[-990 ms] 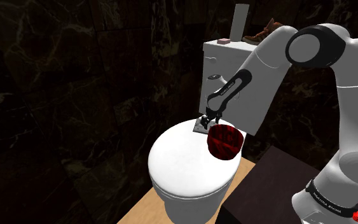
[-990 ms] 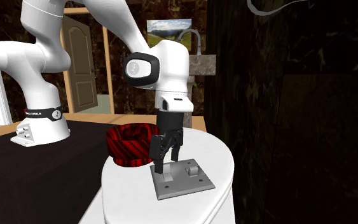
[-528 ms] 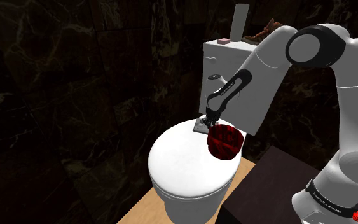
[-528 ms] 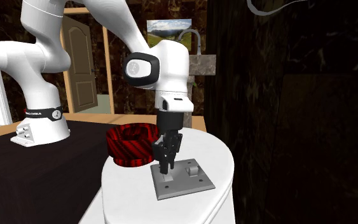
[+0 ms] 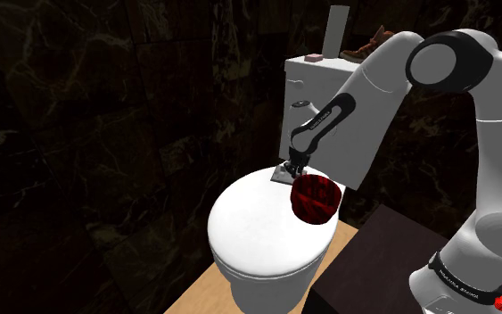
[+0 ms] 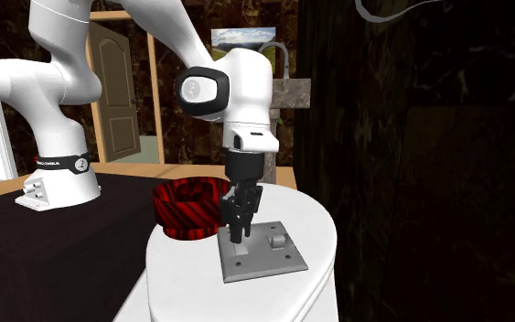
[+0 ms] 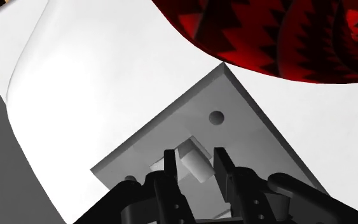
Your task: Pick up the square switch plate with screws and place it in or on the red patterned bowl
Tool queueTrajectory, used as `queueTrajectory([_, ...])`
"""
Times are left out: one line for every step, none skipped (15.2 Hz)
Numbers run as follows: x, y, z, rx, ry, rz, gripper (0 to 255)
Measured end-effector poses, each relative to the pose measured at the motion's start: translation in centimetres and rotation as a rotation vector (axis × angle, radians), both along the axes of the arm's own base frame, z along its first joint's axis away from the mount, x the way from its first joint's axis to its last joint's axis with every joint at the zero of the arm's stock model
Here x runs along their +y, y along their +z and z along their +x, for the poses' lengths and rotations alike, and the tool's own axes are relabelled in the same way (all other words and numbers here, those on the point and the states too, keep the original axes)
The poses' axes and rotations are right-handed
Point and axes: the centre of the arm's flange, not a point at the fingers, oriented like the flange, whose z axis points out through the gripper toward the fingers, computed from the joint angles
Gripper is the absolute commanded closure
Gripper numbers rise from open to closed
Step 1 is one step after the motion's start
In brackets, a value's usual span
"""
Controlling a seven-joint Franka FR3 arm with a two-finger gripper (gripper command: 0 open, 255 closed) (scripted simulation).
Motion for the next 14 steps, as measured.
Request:
queueTrajectory([0.0, 0.5, 0.0, 0.000, 0.000, 0.000, 255])
queueTrajectory([0.0, 1.1, -0.1, 0.000, 0.000, 0.000, 255])
queueTrajectory([-0.1, 1.6, 0.0, 0.000, 0.000, 0.000, 255])
queueTrajectory([-0.2, 2.1, 0.0, 0.000, 0.000, 0.000, 255])
queueTrajectory([-0.1, 2.6, 0.0, 0.000, 0.000, 0.000, 255])
queueTrajectory([0.0, 3.2, 0.1, 0.000, 0.000, 0.000, 255])
queueTrajectory([0.0, 3.7, 0.0, 0.000, 0.000, 0.000, 255])
queueTrajectory([0.0, 4.3, 0.0, 0.000, 0.000, 0.000, 255])
queueTrajectory([0.0, 4.7, 0.0, 0.000, 0.000, 0.000, 255])
queueTrajectory([0.0, 5.3, 0.0, 0.000, 0.000, 0.000, 255])
queueTrajectory([0.0, 5.7, 0.0, 0.000, 0.000, 0.000, 255])
queueTrajectory([0.0, 6.2, 0.0, 0.000, 0.000, 0.000, 255])
queueTrajectory([0.0, 6.8, -0.1, 0.000, 0.000, 0.000, 255])
queueTrajectory([0.0, 7.3, 0.0, 0.000, 0.000, 0.000, 255])
